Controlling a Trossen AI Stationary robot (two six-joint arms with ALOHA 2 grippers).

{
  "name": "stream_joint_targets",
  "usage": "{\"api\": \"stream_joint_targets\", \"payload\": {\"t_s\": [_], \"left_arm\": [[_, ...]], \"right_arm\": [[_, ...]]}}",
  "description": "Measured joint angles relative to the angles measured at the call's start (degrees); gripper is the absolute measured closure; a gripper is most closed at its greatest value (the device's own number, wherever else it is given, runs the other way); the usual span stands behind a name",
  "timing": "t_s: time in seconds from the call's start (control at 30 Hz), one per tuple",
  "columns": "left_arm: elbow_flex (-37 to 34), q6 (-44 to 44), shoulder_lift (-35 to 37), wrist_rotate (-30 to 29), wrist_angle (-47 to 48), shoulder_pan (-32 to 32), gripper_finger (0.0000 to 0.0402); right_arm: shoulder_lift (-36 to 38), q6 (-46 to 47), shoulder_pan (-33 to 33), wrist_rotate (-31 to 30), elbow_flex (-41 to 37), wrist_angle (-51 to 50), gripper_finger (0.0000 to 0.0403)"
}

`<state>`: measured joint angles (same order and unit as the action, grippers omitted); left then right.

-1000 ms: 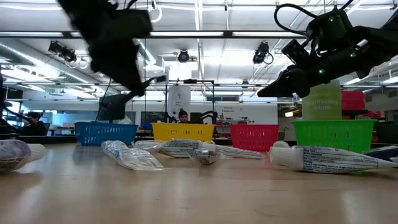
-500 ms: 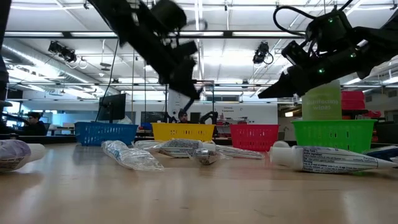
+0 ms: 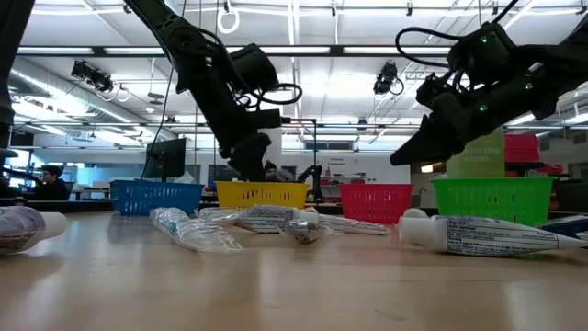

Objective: Pick & Place Travel size toiletries
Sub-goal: Put the blue razor into the yellow bin, then put the silver nail cutter into the red bin

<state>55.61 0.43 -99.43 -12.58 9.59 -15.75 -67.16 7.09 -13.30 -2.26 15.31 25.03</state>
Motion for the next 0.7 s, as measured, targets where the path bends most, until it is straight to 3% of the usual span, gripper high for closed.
{"api": "stream_joint_targets", "payload": {"t_s": [0.5,0.7], "left_arm": [[0.0,1.64,0.3,-1.92,-3.0,0.54,0.0323],[0.0,5.95,3.99,-8.06,-6.36,2.78,0.0336]], "right_arm": [[-0.02,7.24,4.53,2.47,0.0,-3.86,0.0319],[-0.02,8.54,6.48,2.42,0.0,1.08,0.0316]]}}
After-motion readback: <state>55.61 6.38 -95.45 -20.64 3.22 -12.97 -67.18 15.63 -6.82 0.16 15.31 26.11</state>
